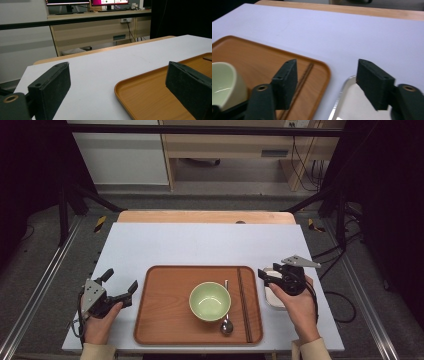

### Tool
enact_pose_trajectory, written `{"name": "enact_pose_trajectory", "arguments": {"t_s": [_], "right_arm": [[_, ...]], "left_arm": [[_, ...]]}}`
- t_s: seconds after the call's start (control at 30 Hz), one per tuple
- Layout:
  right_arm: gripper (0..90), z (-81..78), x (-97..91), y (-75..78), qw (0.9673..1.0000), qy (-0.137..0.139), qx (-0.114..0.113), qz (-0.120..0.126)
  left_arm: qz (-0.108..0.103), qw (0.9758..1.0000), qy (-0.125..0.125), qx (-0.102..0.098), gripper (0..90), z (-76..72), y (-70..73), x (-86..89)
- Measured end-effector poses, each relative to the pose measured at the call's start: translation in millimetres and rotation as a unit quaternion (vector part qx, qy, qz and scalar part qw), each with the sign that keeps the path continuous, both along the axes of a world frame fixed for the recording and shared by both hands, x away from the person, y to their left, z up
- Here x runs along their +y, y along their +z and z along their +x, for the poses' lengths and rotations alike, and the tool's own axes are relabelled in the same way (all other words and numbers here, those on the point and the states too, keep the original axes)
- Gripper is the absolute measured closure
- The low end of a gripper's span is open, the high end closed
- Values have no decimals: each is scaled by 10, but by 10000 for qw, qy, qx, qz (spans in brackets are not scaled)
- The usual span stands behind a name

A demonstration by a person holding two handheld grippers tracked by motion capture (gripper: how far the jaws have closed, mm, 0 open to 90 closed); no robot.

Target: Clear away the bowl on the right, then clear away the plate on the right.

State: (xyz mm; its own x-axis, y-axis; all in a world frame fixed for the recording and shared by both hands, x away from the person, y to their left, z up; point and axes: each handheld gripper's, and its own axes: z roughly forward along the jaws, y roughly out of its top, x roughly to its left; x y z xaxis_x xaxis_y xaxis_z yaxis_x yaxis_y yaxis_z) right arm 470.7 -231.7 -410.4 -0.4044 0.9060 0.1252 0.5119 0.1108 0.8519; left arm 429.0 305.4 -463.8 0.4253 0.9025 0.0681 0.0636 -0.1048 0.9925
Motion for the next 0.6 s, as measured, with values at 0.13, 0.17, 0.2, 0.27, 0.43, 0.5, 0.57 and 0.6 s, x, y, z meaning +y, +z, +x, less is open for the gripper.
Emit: {"name": "enact_pose_trajectory", "arguments": {"t_s": [0.13,0.17,0.2,0.27,0.43,0.5,0.57,0.6], "right_arm": [[207,16,-154,-10,9996,-286,-14,-47],[189,17,-201,-16,9995,-313,-41,-87],[174,16,-251,-20,9993,-345,-39,-120],[197,12,-365,-28,9984,-509,-19,-228],[324,-20,-696,-84,9929,-1084,243,-419],[378,-33,-807,-129,9903,-1238,384,-501],[444,-49,-909,-174,9884,-1359,521,-442],[470,-52,-941,-192,9872,-1404,596,-462]], "left_arm": [[0,10000,2,5,55,1,-1,1],[-2,10000,4,5,55,2,-1,1],[-3,10000,4,7,55,2,-2,1],[-2,10000,8,3,55,0,0,2],[20,10000,5,1,55,1,0,-5],[30,10000,-1,7,56,2,-1,-9],[36,10000,-1,5,56,0,0,-11],[33,10000,-1,4,56,0,1,-10]]}}
